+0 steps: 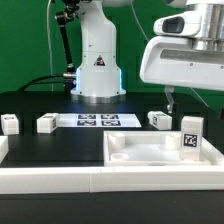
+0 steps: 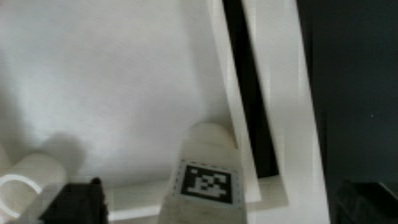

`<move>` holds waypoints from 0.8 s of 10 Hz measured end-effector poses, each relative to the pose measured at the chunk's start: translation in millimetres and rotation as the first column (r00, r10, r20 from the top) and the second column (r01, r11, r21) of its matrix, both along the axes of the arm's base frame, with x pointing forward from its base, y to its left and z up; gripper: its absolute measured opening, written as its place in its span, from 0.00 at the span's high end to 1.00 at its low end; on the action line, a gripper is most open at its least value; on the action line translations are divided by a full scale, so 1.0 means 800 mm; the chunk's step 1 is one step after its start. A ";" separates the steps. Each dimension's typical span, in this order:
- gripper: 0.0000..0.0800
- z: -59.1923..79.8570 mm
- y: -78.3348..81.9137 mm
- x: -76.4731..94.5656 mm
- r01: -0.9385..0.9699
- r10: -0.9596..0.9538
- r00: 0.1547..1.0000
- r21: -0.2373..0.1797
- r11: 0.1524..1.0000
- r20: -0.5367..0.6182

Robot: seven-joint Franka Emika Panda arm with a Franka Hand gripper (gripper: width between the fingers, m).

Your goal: Assemble square table

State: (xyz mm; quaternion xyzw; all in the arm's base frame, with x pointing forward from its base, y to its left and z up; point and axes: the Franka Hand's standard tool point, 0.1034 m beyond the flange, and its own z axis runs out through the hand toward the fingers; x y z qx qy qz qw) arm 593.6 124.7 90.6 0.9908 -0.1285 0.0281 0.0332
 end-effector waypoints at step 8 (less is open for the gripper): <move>0.19 -0.018 0.010 -0.086 -0.115 0.114 0.992 0.026 0.993 0.057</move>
Offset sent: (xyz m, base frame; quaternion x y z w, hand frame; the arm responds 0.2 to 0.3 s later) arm -0.0601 0.0118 -0.0089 0.0242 0.0358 -0.0371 0.9984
